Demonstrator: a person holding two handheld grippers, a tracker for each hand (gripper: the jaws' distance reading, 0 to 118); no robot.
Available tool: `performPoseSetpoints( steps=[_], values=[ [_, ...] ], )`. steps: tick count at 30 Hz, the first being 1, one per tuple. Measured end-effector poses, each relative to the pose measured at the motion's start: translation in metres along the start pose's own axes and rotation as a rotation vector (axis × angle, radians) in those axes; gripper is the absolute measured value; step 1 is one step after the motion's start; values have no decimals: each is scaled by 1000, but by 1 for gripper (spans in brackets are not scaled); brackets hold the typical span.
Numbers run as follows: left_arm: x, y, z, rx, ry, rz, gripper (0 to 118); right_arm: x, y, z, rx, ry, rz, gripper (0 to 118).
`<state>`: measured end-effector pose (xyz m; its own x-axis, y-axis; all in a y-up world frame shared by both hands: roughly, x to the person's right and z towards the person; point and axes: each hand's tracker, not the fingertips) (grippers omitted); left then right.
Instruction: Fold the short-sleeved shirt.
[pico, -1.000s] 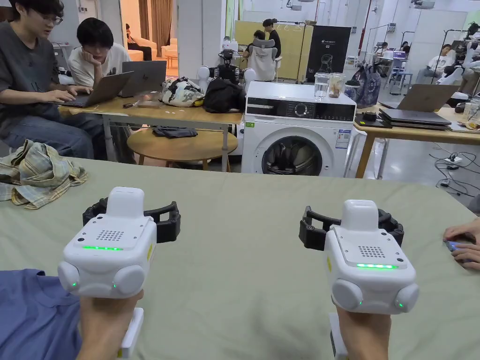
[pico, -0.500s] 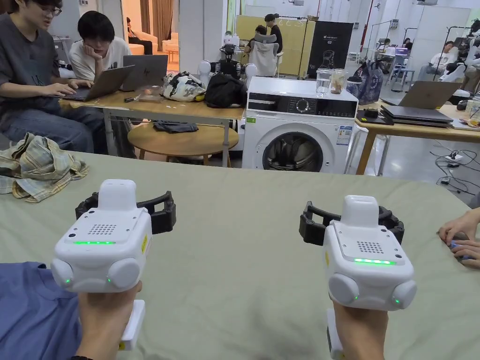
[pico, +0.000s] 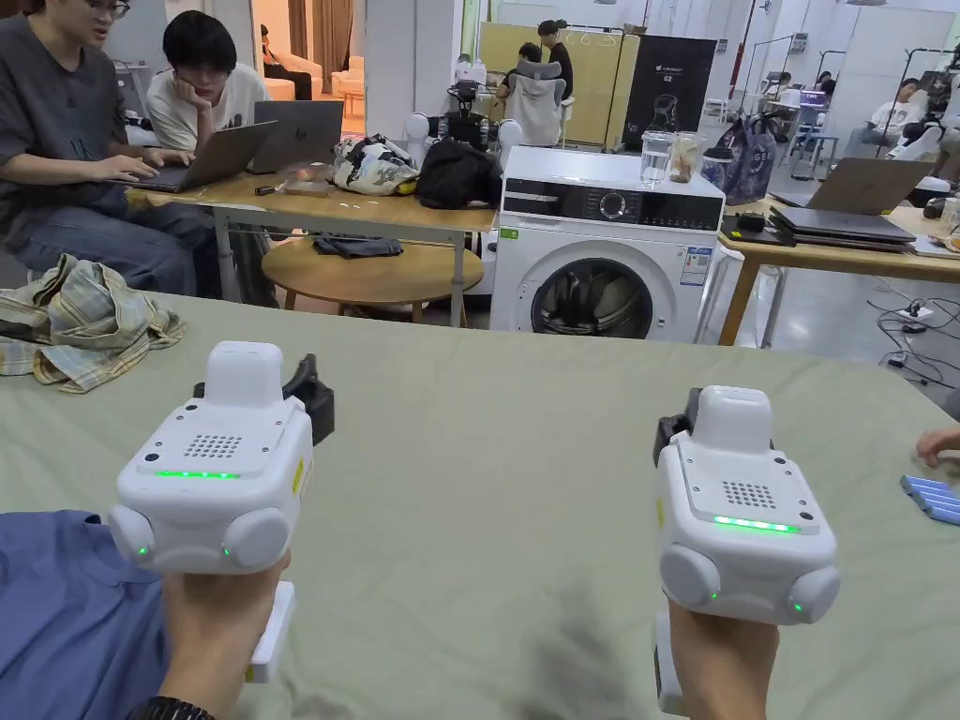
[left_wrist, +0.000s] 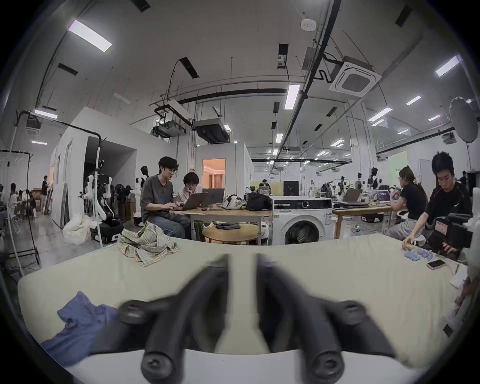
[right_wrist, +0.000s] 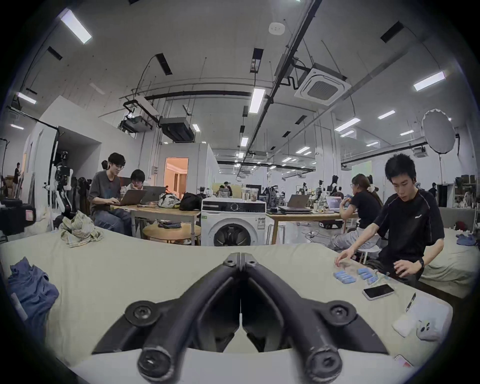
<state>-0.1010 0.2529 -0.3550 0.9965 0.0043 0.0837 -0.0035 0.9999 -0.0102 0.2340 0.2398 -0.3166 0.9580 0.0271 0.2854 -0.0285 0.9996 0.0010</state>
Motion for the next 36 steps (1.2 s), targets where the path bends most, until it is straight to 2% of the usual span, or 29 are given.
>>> performPoseSetpoints(
  steps=[1,2,4,6,12,16,27,32,34,35,36],
  values=[
    [0,1,0,6,3,-13,0,0,2,3,14,-26,14,0],
    [2,1,2,8,46,-44,0,0,2,4,16,-16,7,0],
    [-1,1,4,23,15,-32,0,1,6,5,8,28,0,0],
    [-2,2,3,2,13,-42,0,-3,5,4,7,8,13,0],
    [-12,3,-1,-95,18,-94,0,-14,10,2,-28,6,-21,0],
    [-40,8,2,-188,45,-43,0,-33,13,2,-43,49,-21,0],
    [-175,15,46,-395,266,69,0,-149,17,16,-91,311,-15,0],
    [-237,-2,58,-609,313,155,0,-193,7,24,-131,404,4,0],
    [-255,-13,61,-719,264,216,0,-203,2,27,-143,428,26,0],
    [-264,-21,61,-763,254,245,9,-207,-1,28,-148,438,27,0],
    [-271,-29,59,-822,243,268,23,-210,-4,28,-154,448,32,0]
  ],
)
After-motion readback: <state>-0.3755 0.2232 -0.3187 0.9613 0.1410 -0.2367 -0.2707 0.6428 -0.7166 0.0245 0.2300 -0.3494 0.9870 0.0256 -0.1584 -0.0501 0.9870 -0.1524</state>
